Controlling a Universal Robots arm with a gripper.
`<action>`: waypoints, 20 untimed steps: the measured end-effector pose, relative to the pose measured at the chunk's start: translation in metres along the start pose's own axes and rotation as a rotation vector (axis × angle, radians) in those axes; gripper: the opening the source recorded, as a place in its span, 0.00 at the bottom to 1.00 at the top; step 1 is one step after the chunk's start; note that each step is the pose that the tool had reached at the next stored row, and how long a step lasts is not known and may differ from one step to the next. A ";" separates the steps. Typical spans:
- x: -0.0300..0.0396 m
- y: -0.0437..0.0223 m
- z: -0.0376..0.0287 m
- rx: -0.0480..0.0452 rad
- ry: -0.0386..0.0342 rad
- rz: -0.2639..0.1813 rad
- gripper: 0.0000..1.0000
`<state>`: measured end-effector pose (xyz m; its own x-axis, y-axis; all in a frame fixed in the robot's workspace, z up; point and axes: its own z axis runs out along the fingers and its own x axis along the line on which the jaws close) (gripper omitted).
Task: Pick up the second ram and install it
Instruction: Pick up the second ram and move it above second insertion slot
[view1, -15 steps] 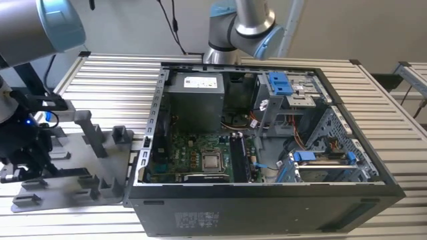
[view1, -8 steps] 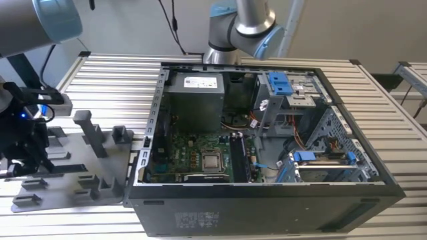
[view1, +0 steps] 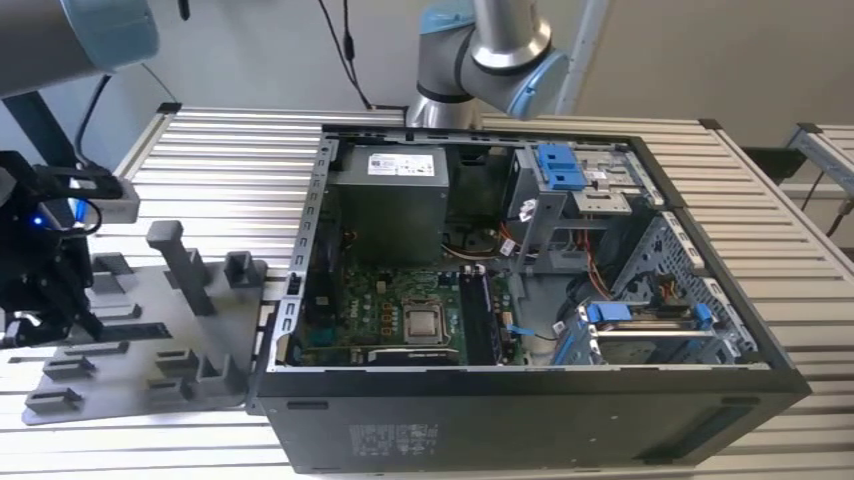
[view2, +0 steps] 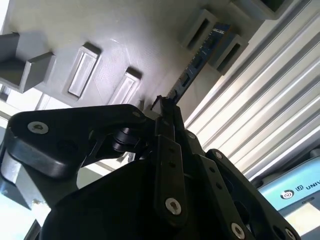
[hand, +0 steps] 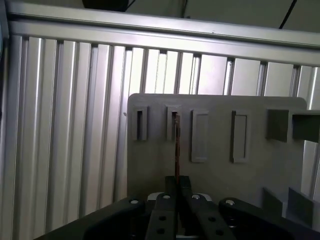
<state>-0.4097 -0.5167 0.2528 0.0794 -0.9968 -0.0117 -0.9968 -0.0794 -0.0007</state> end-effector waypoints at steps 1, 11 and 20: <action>0.0000 0.0000 -0.0014 0.0000 0.0001 0.003 0.14; -0.0002 0.0000 -0.0178 0.0002 -0.0005 0.016 0.14; -0.0004 0.0000 -0.0385 0.0001 -0.0006 0.017 0.14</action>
<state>-0.4097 -0.5168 0.2913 0.0628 -0.9979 -0.0123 -0.9980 -0.0628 -0.0006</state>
